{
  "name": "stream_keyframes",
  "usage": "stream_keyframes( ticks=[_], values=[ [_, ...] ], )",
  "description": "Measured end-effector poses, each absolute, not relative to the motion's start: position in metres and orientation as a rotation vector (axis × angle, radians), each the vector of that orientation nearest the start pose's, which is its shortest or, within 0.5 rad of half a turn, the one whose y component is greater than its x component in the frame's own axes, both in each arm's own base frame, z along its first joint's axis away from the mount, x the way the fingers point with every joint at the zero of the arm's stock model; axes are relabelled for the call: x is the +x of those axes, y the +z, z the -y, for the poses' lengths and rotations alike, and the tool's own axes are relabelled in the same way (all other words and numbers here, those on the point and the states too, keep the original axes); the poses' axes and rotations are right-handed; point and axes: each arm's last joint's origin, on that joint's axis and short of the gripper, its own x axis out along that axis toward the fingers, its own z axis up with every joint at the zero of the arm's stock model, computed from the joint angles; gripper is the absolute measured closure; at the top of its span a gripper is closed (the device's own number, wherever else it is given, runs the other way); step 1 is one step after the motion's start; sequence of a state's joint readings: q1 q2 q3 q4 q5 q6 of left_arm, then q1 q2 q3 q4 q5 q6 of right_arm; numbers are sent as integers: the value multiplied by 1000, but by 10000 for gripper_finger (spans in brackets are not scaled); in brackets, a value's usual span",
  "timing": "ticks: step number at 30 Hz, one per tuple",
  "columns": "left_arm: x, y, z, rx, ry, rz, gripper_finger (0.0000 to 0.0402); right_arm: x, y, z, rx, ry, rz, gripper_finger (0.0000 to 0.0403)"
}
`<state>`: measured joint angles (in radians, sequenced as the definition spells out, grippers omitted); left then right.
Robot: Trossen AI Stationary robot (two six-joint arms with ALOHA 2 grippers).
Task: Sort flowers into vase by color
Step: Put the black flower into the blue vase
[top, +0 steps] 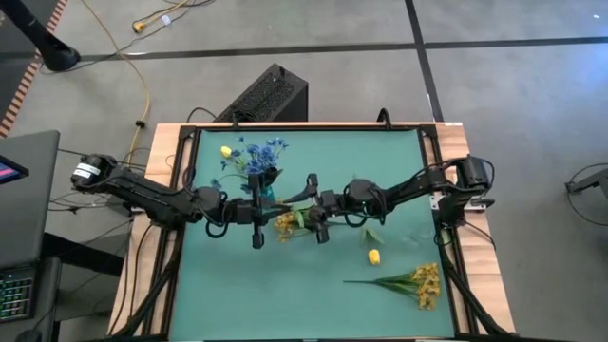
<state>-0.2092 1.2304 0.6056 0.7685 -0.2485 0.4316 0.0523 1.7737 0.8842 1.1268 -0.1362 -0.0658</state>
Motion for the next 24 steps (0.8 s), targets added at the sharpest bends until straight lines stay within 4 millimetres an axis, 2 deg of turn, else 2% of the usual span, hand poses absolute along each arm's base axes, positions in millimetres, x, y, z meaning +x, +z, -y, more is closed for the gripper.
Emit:
stream_keyframes(
  ticks=[7, 11, 16, 24],
  values=[
    [256, 272, 47, 386, 70, 132, 401, 370, 237, -22, -95, 165, 248, 134],
    [256, 272, 47, 378, 71, 138, 401, 372, 238, -23, -93, 147, 243, 164],
    [256, 272, 47, 369, 71, 138, 401, 373, 238, -20, -89, 105, 224, 232],
    [256, 272, 47, 367, 77, 137, 401, 374, 236, -21, -91, 110, 206, 364]
  ],
)
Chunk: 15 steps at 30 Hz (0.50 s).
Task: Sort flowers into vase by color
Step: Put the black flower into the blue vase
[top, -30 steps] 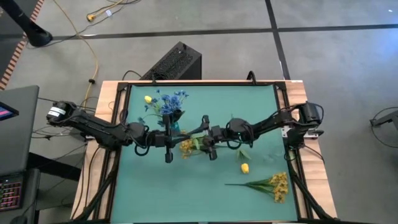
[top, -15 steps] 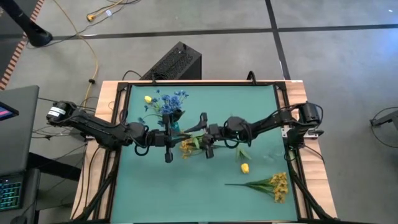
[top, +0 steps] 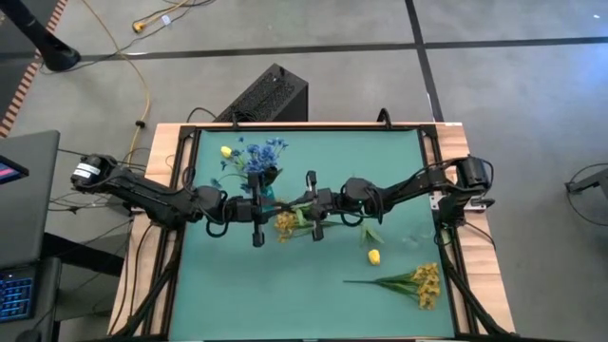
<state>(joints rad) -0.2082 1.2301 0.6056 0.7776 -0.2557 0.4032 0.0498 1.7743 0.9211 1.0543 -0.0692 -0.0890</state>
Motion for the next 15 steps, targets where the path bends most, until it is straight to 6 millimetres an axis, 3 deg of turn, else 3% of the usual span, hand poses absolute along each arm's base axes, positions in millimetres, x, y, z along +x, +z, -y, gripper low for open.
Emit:
stream_keyframes(
  ticks=[2, 6, 15],
  values=[
    [256, 272, 46, 363, 90, 132, 401, 374, 236, -21, -93, 110, 202, 385],
    [256, 270, 47, 368, 126, 97, 381, 374, 235, -21, -88, 110, 193, 382],
    [240, 274, 63, 379, 265, 20, 277, 364, 249, -19, -89, 108, 155, 386]
  ],
)
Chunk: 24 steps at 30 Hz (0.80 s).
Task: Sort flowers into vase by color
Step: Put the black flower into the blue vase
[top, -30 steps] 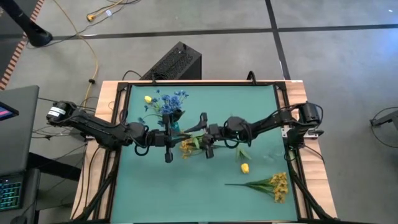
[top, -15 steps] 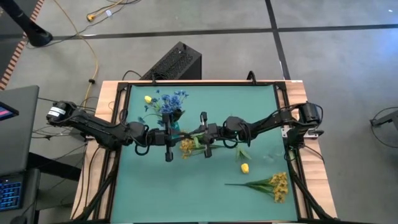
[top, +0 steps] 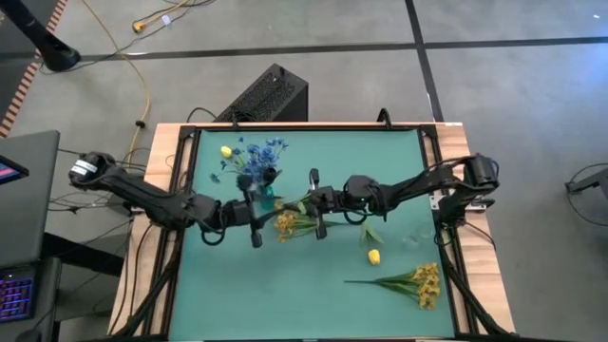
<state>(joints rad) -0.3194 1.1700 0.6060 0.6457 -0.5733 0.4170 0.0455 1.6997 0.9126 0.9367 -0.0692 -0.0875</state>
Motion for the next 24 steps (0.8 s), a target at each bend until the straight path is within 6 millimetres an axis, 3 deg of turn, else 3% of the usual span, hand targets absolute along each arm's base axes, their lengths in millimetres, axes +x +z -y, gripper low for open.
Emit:
stream_keyframes(
  ticks=[6, 13, 18, 24],
  values=[
    [207, 288, 74, 296, 298, -28, 232, 360, 250, -4, -107, 67, 166, 384],
    [167, 291, 78, 127, 137, -114, 229, 364, 243, 11, -132, 13, 232, 384],
    [150, 277, 78, 33, -13, -285, 230, 366, 237, 18, -174, -46, 214, 384],
    [148, 241, 69, 42, 276, -418, 231, 366, 237, 29, -193, -81, 236, 384]
  ],
)
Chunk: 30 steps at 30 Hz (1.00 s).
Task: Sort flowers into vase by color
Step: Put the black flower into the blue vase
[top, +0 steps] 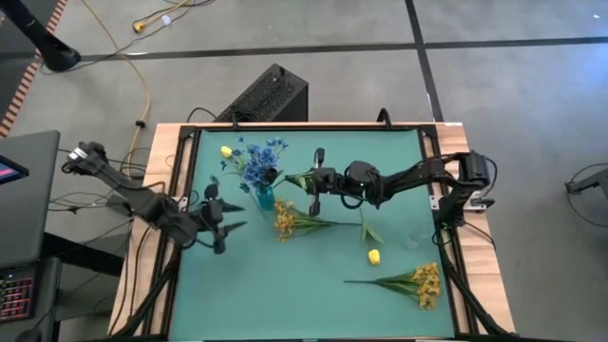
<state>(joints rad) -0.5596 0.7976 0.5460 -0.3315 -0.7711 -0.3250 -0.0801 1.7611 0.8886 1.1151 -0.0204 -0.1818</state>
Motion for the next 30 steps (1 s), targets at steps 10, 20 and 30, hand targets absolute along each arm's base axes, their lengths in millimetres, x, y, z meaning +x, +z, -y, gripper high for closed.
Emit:
stream_keyframes(
  ticks=[10, 20, 30],
  values=[
    [154, 188, 33, 30, 596, -400, 231, 374, 218, 33, -207, -100, 288, 384],
    [163, 181, -3, -19, 585, -398, 231, 374, 216, 35, -218, -106, 263, 384],
    [165, 183, -18, -44, 562, -393, 231, 374, 217, 35, -225, -109, 270, 384]
  ],
)
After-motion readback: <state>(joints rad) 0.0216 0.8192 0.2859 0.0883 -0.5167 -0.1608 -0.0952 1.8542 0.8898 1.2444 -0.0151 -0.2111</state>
